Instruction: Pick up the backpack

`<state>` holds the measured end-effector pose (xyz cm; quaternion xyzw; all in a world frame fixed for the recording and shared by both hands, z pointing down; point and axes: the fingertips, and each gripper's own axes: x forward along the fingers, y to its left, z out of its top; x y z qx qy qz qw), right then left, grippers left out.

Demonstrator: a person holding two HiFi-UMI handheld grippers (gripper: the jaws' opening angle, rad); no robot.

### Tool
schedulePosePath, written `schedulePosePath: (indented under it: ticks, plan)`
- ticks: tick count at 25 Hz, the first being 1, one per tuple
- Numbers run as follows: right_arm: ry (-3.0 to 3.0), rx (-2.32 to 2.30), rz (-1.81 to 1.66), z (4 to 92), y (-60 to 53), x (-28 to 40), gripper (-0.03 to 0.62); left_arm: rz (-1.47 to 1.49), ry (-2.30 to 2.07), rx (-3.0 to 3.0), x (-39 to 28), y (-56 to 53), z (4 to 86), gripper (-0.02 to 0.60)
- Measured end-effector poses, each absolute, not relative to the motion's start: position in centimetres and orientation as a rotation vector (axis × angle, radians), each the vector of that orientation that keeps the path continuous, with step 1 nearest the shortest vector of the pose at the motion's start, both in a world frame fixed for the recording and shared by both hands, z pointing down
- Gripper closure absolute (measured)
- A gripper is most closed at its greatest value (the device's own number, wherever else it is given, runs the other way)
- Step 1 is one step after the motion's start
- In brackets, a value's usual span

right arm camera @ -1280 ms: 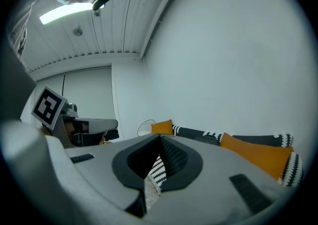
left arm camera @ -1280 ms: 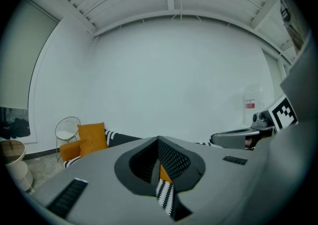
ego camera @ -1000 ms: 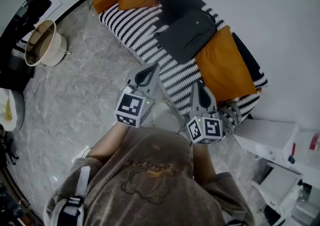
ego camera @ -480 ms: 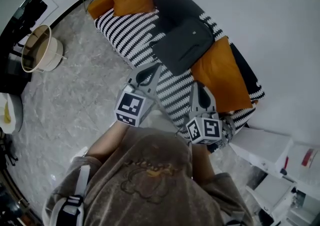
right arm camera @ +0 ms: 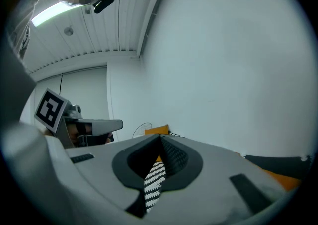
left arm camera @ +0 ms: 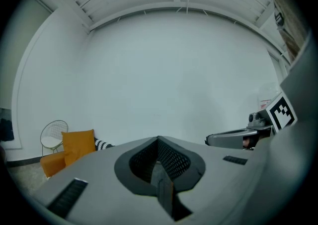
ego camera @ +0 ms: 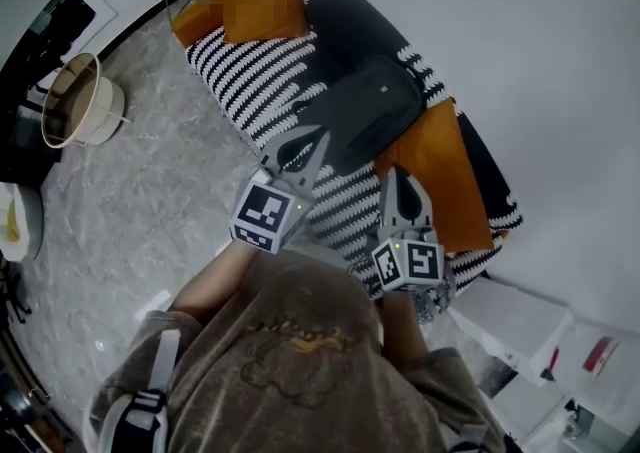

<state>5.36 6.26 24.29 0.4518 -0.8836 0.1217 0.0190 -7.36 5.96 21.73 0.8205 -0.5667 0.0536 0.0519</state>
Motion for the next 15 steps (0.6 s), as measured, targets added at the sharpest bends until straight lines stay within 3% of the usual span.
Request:
schedulePosePath:
  ticks: [15]
  plan:
    - [-2.656,1.64,0.407,24.3,-1.5,6.8,0.589,0.196,-1.523,2.637,-5.4,-3.3,22.0,0.58]
